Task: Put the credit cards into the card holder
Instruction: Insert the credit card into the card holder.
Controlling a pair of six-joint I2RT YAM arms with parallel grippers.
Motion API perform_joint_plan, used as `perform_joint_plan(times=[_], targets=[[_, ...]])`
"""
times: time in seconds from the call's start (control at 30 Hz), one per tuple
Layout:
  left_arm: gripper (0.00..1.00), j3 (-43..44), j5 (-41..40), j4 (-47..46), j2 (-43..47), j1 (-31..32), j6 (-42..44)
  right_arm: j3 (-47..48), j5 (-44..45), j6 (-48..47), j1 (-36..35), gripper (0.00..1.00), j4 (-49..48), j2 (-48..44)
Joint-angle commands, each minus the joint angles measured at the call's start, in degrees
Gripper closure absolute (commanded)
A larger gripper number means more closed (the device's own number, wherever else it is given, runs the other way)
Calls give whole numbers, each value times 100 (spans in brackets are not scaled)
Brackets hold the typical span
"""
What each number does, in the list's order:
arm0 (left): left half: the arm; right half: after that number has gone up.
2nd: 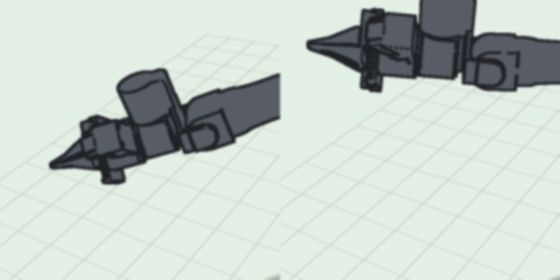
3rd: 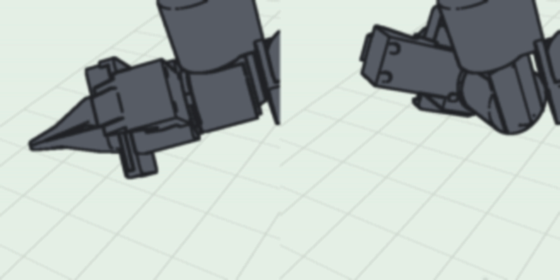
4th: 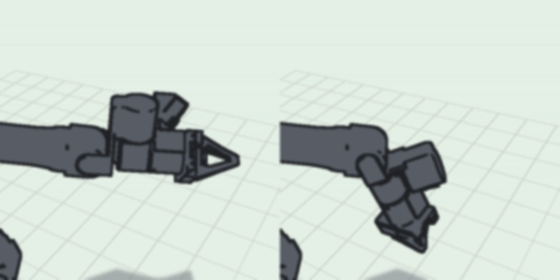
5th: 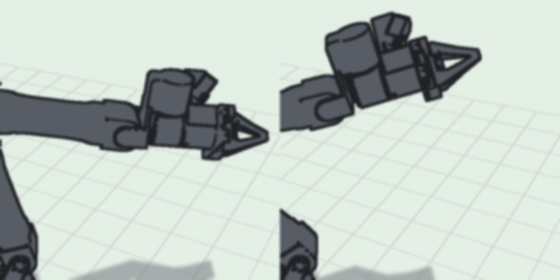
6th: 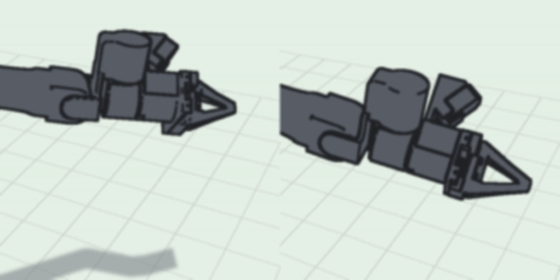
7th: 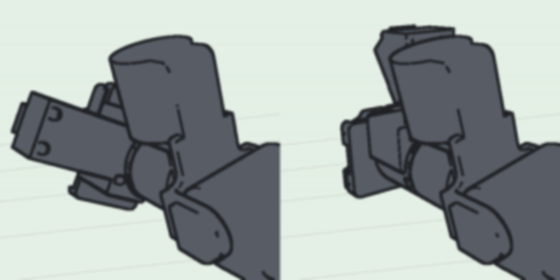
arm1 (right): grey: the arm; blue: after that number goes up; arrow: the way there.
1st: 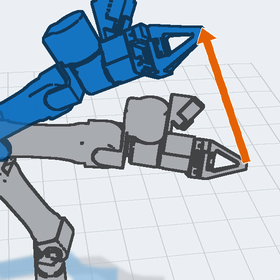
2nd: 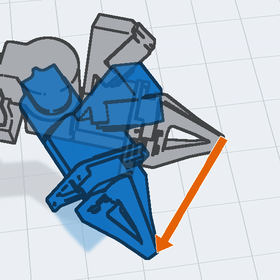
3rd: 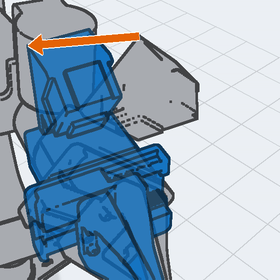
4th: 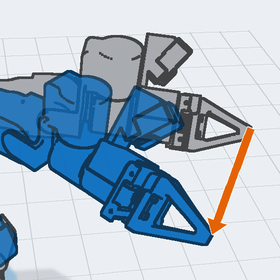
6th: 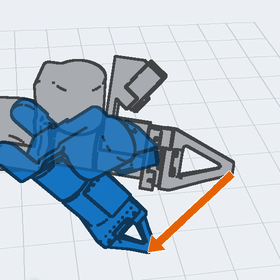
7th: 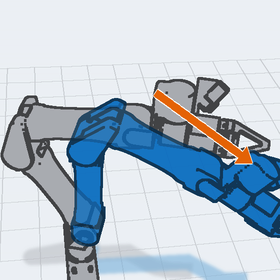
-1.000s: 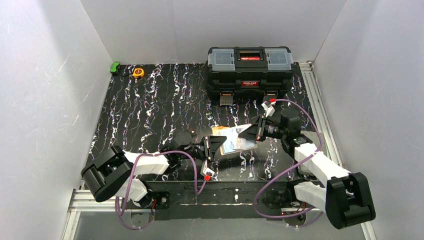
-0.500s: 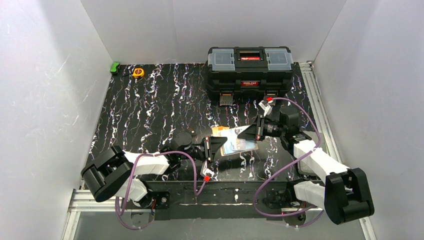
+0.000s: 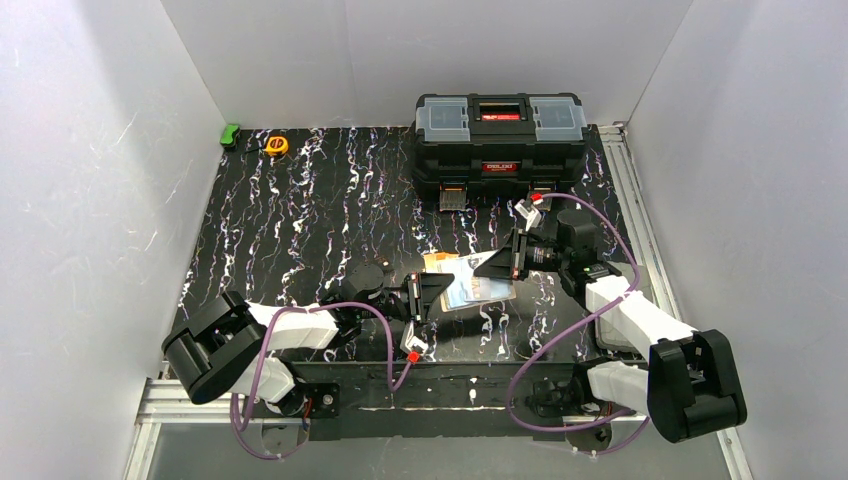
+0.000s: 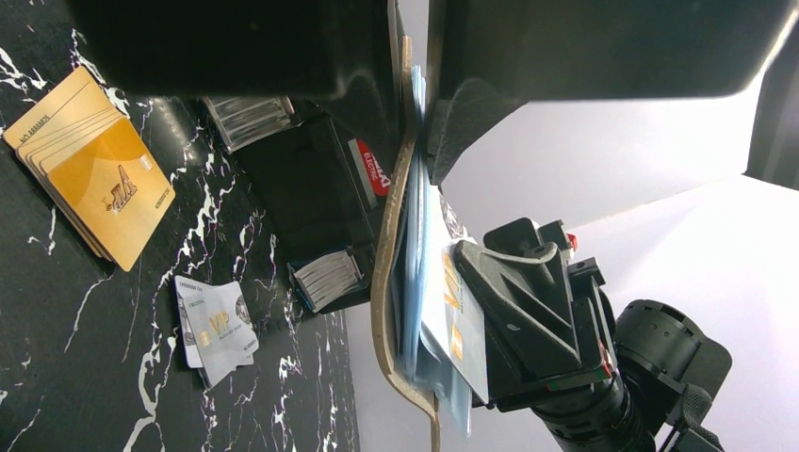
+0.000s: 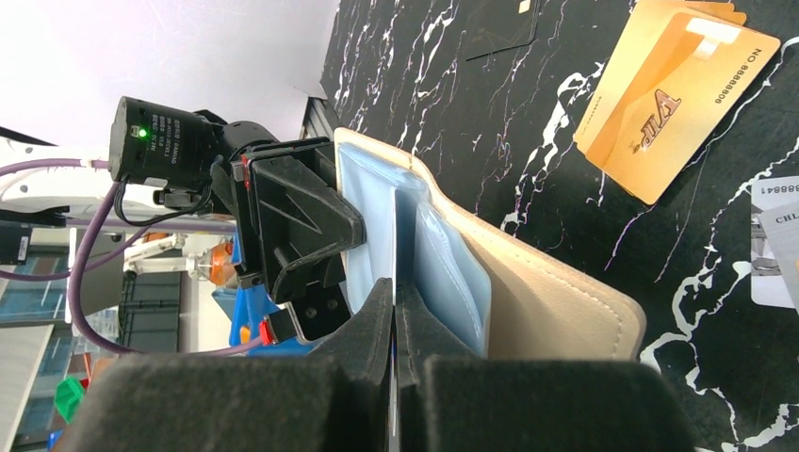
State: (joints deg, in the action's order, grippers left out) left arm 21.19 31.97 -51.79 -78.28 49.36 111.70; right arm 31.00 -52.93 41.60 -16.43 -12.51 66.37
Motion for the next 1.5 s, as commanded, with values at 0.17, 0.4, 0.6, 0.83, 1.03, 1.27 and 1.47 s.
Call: perform_joint_plan(times=[0.17, 0.4, 0.6, 0.83, 1.03, 1.27, 1.47], targets=[[83, 218, 157, -309, 116, 25, 43, 541, -354, -164, -198, 99, 37, 314], [77, 232, 134, -320, 117, 21, 19, 590, 147, -238, -464, 97, 233, 353], [94, 194, 127, -346, 137, 21, -74, 653, 736, -298, -492, 67, 697, 222], [100, 175, 62, -354, 168, 21, -134, 977, 1375, -603, -535, 38, 1682, 97], [100, 90, -15, -330, 224, 26, -132, 1151, 1995, -966, -606, 33, 2669, -164], [100, 76, -21, -323, 233, 29, -132, 1137, 2059, -976, -749, 32, 2742, -288], [100, 79, -49, -322, 224, 29, -147, 1317, 2133, -930, -1103, 32, 2663, -68]])
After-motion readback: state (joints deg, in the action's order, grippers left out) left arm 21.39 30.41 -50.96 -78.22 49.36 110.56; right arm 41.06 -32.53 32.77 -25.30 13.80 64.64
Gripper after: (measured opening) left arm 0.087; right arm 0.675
